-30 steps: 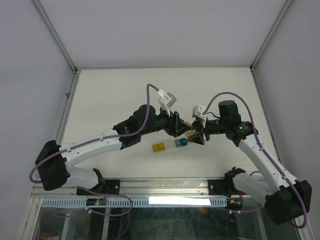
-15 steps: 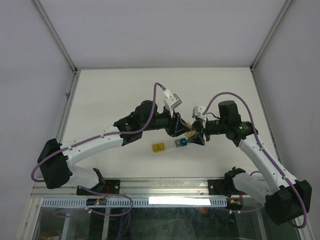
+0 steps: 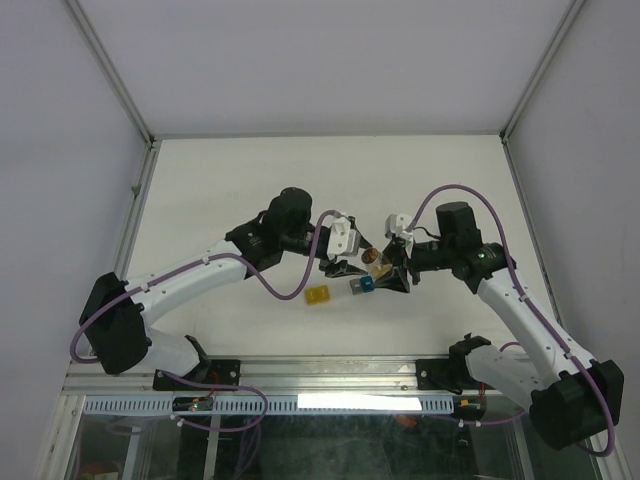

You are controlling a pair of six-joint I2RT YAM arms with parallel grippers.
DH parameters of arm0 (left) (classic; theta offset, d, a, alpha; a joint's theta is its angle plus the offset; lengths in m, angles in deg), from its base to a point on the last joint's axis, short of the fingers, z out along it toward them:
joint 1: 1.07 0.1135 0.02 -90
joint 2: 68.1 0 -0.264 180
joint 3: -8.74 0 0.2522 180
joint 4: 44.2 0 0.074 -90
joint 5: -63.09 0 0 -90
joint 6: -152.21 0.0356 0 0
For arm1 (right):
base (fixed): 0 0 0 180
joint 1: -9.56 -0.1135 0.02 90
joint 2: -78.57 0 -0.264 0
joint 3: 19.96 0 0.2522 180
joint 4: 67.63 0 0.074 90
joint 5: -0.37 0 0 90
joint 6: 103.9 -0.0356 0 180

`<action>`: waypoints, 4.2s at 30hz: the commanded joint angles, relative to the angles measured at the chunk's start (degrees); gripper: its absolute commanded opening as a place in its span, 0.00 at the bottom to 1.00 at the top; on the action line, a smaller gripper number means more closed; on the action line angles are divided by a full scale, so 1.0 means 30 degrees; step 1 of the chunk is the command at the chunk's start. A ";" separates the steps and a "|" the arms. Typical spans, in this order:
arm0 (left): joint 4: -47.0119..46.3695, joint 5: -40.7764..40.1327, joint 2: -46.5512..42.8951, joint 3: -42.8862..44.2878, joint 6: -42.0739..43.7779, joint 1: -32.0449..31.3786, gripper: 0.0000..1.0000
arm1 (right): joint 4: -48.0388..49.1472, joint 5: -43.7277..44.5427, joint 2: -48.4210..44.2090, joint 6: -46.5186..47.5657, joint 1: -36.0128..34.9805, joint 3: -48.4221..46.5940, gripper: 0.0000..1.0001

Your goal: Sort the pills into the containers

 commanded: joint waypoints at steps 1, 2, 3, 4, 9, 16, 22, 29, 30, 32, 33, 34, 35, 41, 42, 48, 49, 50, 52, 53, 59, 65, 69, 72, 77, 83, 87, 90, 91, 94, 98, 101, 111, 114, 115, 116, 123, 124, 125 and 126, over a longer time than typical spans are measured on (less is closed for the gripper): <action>0.1275 0.2510 0.0187 0.0842 0.2131 0.0067 0.60 | 0.1569 0.0152 -0.0350 -0.0705 0.0362 -0.0771 0.00; 0.0413 0.1805 -0.0073 0.0482 0.1071 0.0073 0.65 | 0.1568 0.0122 -0.0352 -0.0707 0.0362 -0.0772 0.00; -0.0764 0.1237 -0.0377 -0.0091 0.0173 0.0081 0.72 | 0.1568 0.0122 -0.0352 -0.0711 0.0362 -0.0772 0.00; -0.2241 0.0807 -0.0828 -0.0752 -0.0518 0.0075 0.78 | 0.1583 0.0108 -0.0352 -0.0678 0.0362 -0.0772 0.00; -0.8673 -0.1018 -0.3429 -0.5045 -0.4904 0.0139 0.99 | 0.1539 0.0119 -0.0409 -0.0653 0.0362 -0.0772 0.00; -1.4940 -0.5940 -0.4949 -0.9509 -1.3937 0.0198 0.99 | 0.1539 0.0115 -0.0353 -0.0660 0.0383 -0.0772 0.00; -1.4968 -0.8434 -0.4802 -0.9606 -1.9276 0.0125 0.96 | 0.1542 0.0122 -0.0271 -0.0644 0.0390 -0.0750 0.00; -0.8839 -1.3335 -0.4434 -0.6558 -1.8614 -0.2327 0.85 | 0.1539 0.0139 -0.0294 -0.0623 0.0391 -0.0772 0.00; -0.8457 -1.3480 -0.4328 -0.6251 -1.8558 -0.2471 0.82 | 0.1539 0.0124 -0.0293 -0.0620 0.0391 -0.0772 0.00; -0.7748 -1.3829 -0.4086 -0.5668 -1.8424 -0.2810 0.79 | 0.1539 0.0100 -0.0293 -0.0615 0.0391 -0.0772 0.00; -0.7489 -1.3948 -0.3947 -0.5378 -1.8352 -0.2949 0.78 | 0.1539 0.0119 -0.0315 -0.0622 0.0391 -0.0772 0.00; -0.7307 -1.4036 -0.3842 -0.5020 -1.8280 -0.3050 0.77 | 0.1546 0.0118 -0.0322 -0.0634 0.0391 -0.0772 0.00; -0.7182 -1.4055 -0.3708 -0.4799 -1.8198 -0.3144 0.76 | 0.1540 0.0107 -0.0322 -0.0617 0.0388 -0.0769 0.00; -0.5709 -1.4248 -0.2589 -0.3143 -1.7504 -0.3373 0.64 | 0.1539 0.0170 -0.0352 -0.0631 0.0391 -0.0743 0.00; -0.5609 -1.4125 -0.2412 -0.2953 -1.7435 -0.3389 0.60 | 0.1539 0.0168 -0.0352 -0.0617 0.0391 -0.0743 0.00; -0.5003 -1.3548 -0.1680 -0.1961 -1.7099 -0.3433 0.48 | 0.1541 0.0166 -0.0375 -0.0615 0.0391 -0.0741 0.00; -0.4912 -1.3430 -0.1621 -0.1883 -1.7047 -0.3433 0.44 | 0.1546 0.0179 -0.0380 -0.0615 0.0391 -0.0739 0.00; -0.4777 -1.3290 -0.1577 -0.1804 -1.6953 -0.3419 0.40 | 0.1540 0.0162 -0.0381 -0.0615 0.0391 -0.0742 0.00; -0.4644 -1.2821 -0.1620 -0.1753 -1.6509 -0.3433 0.33 | 0.1550 0.0153 -0.0381 -0.0618 0.0391 -0.0725 0.00; -0.4655 -1.2405 -0.1661 -0.1817 -1.6014 -0.3419 0.30 | 0.1555 0.0144 -0.0381 -0.0623 0.0391 -0.0737 0.00; -0.4629 -0.5313 -0.1722 -0.2661 -0.7234 -0.3382 0.22 | 0.1553 0.0045 -0.0425 -0.0615 0.0391 -0.0743 0.00; -0.1507 0.0925 -0.1578 -0.2372 0.2861 -0.1821 0.17 | 0.1539 0.0061 -0.0469 -0.0645 0.0391 -0.0728 0.00; -0.0911 0.2782 -0.0767 -0.0797 0.2599 0.0068 0.21 | 0.1539 0.0066 -0.0469 -0.0645 0.0420 -0.0735 0.00; -0.1746 0.2223 -0.0636 -0.0397 0.0753 0.0491 0.46 | 0.1539 0.0077 -0.0466 -0.0621 0.0421 -0.0736 0.00; -1.0060 -0.0043 -0.2299 -0.4137 -0.5454 0.0515 0.99 | 0.1510 -0.0041 -0.0469 -0.0589 0.0421 -0.0743 0.00; -1.5542 -0.3897 -0.5823 -0.8277 -1.1935 0.0508 0.99 | 0.1519 0.0005 -0.0442 -0.0586 0.0421 -0.0735 0.00; -1.6887 -0.5324 -0.7346 -0.9971 -1.5769 0.0539 0.99 | 0.1539 0.0030 -0.0360 -0.0600 0.0421 -0.0703 0.00; -1.8969 -0.6002 -0.7765 -1.1330 -1.8872 0.0541 0.99 | 0.1537 0.0034 -0.0326 -0.0586 0.0421 -0.0713 0.00; -1.9263 -0.6228 -0.7750 -1.1513 -1.9686 0.0521 0.99 | 0.1531 0.0034 -0.0323 -0.0586 0.0421 -0.0714 0.00; -1.7338 -0.8110 -0.7737 -1.1064 -2.1561 0.0505 0.97 | 0.1553 0.0034 -0.0301 -0.0586 0.0406 -0.0709 0.00; -1.1416 -1.1849 -0.7775 -0.8967 -2.0940 -0.0610 0.90 | 0.1539 0.0031 -0.0271 -0.0597 0.0421 -0.0694 0.00; -0.8255 -1.5456 -0.7493 -0.7336 -1.9305 -0.2512 0.89 | 0.1541 0.0056 -0.0235 -0.0597 0.0421 -0.0713 0.00; -0.5593 -1.6195 -0.4635 -0.4040 -1.7993 -0.3768 0.82 | 0.1583 0.0151 -0.0205 -0.0577 0.0421 -0.0684 0.00; -0.5107 -1.6047 -0.3947 -0.3341 -1.7748 -0.3813 0.77 | 0.1570 0.0122 -0.0233 -0.0576 0.0421 -0.0685 0.00; -0.5083 -1.5892 -0.3772 -0.3194 -1.7714 -0.3814 0.75 | 0.1576 0.0104 -0.0256 -0.0588 0.0421 -0.0684 0.00; -0.5087 -1.5715 -0.3611 -0.3055 -1.7695 -0.3810 0.73 | 0.1562 0.0094 -0.0263 -0.0586 0.0421 -0.0681 0.00; -0.5089 -1.4891 -0.2740 -0.2264 -1.7710 -0.3814 0.70 | 0.1569 0.0093 -0.0293 -0.0593 0.0421 -0.0684 0.00; -0.5080 -1.4839 -0.2577 -0.2155 -1.7709 -0.3814 0.69 | 0.1568 0.0104 -0.0293 -0.0587 0.0421 -0.0684 0.00; -0.5065 -1.4781 -0.2437 -0.2080 -1.7695 -0.3814 0.68 | 0.1583 0.0098 -0.0293 -0.0589 0.0421 -0.0684 0.00; -0.5052 -1.4715 -0.2294 -0.1986 -1.7667 -0.3814 0.67 | 0.1573 0.0090 -0.0293 -0.0608 0.0421 -0.0684 0.00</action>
